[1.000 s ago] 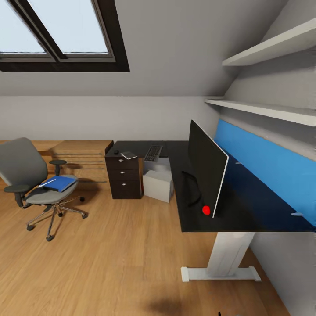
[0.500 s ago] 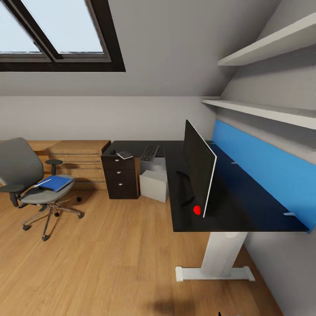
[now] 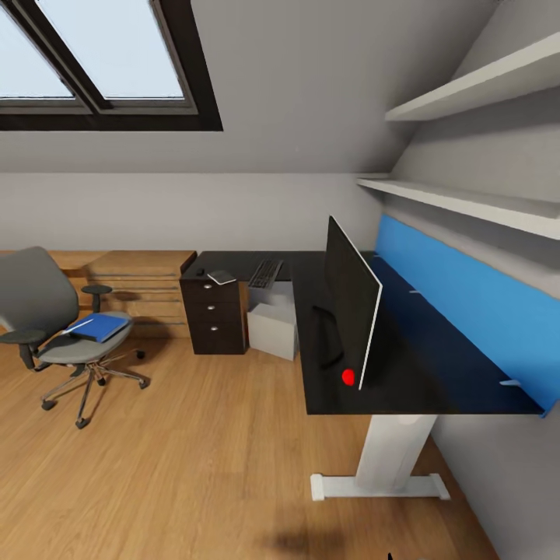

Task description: In the bedroom, organize the workspace by keeping the computer under the desk, ensuring the monitor is on the desk, placing the keyboard on the desk next to the monitor, placing the mouse on the desk next to the keyboard, moving the folder from the swivel chair onto the desk next to the mouse, stacking the notebook on top of the folder with the pen on top of the notebook, and positioning the swivel chair next to the desk.

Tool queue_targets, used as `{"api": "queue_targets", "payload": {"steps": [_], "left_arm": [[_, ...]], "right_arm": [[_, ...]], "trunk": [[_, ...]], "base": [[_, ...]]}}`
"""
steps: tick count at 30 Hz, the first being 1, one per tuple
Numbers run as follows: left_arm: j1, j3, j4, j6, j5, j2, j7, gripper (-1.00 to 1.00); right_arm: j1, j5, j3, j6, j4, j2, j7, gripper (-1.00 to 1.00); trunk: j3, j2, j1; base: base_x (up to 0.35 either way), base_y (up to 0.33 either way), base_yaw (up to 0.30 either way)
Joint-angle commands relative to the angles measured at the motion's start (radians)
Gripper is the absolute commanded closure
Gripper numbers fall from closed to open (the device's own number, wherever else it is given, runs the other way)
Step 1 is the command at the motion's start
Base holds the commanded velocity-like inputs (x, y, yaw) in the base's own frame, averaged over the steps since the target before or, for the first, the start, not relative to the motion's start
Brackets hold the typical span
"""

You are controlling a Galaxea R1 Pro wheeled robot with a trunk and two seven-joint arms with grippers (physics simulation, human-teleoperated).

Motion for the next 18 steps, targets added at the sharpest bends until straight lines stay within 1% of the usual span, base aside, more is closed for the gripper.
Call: {"api": "queue_targets", "payload": {"steps": [1,18], "left_arm": [[-0.001,0.0,0.001,-0.003,0.005,0.0,0.0,-1.0],[-0.001,0.0,0.001,-0.003,0.005,0.0,0.001,-1.0]], "right_arm": [[-0.001,0.011,-0.005,-0.003,0.002,0.0,-0.006,-1.0],[-0.001,0.01,-0.005,-0.003,0.002,0.001,-0.006,-1.0]], "trunk": [[0.002,0.007,-0.004],[0.055,0.126,-0.069]], "base": [[0.0,0.0,0.0],[0.0,0.0,0.0]]}}
